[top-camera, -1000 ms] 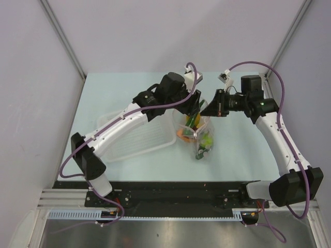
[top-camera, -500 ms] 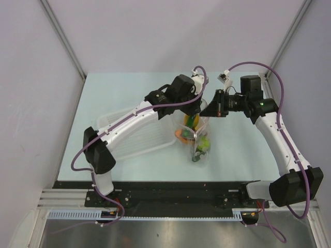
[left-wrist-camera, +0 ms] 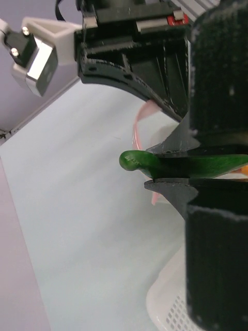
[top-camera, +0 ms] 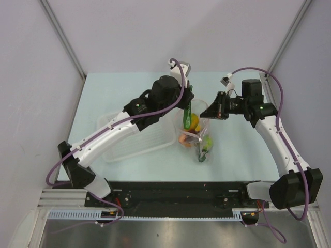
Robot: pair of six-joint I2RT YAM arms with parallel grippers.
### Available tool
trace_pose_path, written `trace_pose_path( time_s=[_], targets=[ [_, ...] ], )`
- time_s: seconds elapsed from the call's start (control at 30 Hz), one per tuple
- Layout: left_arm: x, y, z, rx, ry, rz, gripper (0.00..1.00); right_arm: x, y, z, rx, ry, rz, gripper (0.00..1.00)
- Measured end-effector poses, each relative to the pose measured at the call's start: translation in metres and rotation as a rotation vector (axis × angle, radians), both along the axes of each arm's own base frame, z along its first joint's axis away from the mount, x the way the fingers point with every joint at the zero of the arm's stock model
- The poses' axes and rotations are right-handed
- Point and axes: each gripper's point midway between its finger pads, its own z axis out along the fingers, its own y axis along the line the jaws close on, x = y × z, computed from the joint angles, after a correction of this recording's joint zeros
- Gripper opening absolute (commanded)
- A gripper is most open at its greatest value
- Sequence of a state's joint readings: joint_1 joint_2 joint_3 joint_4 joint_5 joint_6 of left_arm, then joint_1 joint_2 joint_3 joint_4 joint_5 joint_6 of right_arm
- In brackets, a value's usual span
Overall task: Place the food in the zip-top bag and seal the zipper
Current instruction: Place the fake vegetable in the zipper food storage bag, then pick up the fake fruit from the bin.
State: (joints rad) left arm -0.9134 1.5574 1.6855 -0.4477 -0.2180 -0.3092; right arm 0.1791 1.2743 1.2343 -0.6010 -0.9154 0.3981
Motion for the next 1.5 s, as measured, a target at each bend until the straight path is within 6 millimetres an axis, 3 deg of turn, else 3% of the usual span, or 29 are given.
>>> trace_pose_path(
  time_s=[0.1, 0.27, 0.37, 0.47, 0.53, 0.57, 0.73, 0.93, 1.03, 1.13, 1.23, 1.33, 1.43, 1.5],
  targets=[
    [0.0, -0.009, -0.001, -0.016, -0.005, 0.035, 0.0, 0.001, 0.001, -0.001, 0.026, 0.031, -0.012, 0.0],
    [0.007, -0.026, -0.028, 0.015, -0.005, 0.089, 0.04, 0.001, 0.002, -0.001, 0.066, 0.069, -0.023, 0.0],
    [0.009, -0.032, -0.041, 0.032, -0.019, 0.121, 0.14, 0.003, 0.0, -0.001, 0.084, 0.092, -0.039, 0.0],
    [0.007, -0.037, -0.046, 0.041, -0.037, 0.149, 0.25, 0.005, -0.003, 0.0, 0.098, 0.106, -0.052, 0.0],
    [0.003, -0.041, -0.045, 0.037, -0.045, 0.154, 0.39, 0.006, -0.004, 0.001, 0.107, 0.112, -0.059, 0.0],
    [0.001, -0.043, -0.044, 0.03, -0.047, 0.153, 0.59, 0.007, -0.005, 0.001, 0.109, 0.115, -0.064, 0.0],
    [-0.008, -0.041, -0.043, 0.017, -0.048, 0.143, 0.76, 0.01, -0.01, 0.001, 0.12, 0.129, -0.084, 0.0],
    [-0.02, -0.01, -0.008, -0.004, -0.113, 0.121, 0.81, 0.013, -0.015, 0.002, 0.136, 0.125, -0.09, 0.0],
    [-0.029, 0.022, 0.019, -0.054, -0.147, 0.084, 0.82, 0.014, -0.018, 0.002, 0.138, 0.118, -0.093, 0.0],
    [-0.024, 0.07, 0.045, -0.092, -0.191, 0.095, 0.91, 0.014, -0.019, 0.001, 0.128, 0.101, -0.09, 0.0],
    [-0.022, 0.103, 0.059, -0.098, -0.207, 0.088, 0.9, 0.014, -0.02, 0.0, 0.109, 0.074, -0.08, 0.0],
    [-0.028, 0.114, 0.042, -0.054, -0.173, 0.028, 0.88, 0.012, -0.019, 0.001, 0.06, 0.02, -0.059, 0.0],
    [-0.03, 0.128, -0.01, 0.042, -0.075, -0.014, 0.96, 0.009, -0.017, 0.002, 0.001, -0.04, -0.039, 0.0],
    [-0.019, 0.157, -0.046, 0.124, 0.005, 0.016, 1.0, 0.004, -0.016, 0.001, -0.034, -0.067, -0.03, 0.0]
  ],
)
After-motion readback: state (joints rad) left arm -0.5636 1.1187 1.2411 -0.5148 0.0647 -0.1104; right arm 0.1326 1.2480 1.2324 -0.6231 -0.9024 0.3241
